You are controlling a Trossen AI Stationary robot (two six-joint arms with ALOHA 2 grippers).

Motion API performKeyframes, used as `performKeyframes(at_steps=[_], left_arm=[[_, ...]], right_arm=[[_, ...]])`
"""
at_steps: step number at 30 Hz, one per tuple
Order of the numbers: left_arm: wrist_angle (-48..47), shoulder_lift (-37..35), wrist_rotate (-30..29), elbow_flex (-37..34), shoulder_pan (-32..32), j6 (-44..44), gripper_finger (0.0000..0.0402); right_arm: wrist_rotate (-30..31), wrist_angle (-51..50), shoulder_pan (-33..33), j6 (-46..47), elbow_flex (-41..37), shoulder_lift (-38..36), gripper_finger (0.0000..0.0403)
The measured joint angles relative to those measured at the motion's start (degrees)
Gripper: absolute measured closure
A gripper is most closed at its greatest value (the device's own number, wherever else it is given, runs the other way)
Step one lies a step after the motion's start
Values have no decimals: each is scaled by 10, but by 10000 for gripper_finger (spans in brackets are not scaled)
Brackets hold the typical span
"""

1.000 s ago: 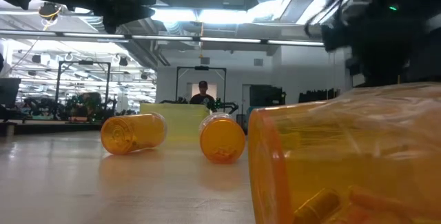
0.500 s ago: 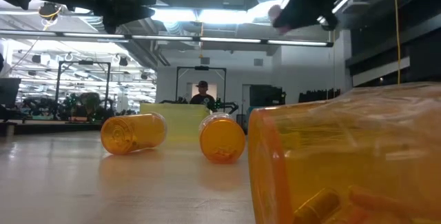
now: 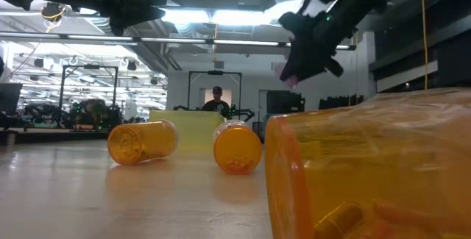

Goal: Pick and place medicine bottles into bin by pill shape (circle, oval)
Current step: Put the purple pill bottle into the blue bin

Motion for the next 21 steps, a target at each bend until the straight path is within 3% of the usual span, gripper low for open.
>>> performKeyframes(at_steps=[8, 21], left_arm=[[0, 0, 0, 0, 0, 0, 237], [0, 0, 0, 0, 0, 0, 237]], right_arm=[[-4, 14, -2, 12, 0, 19, 280], [-4, 16, -2, 15, 0, 18, 276]])
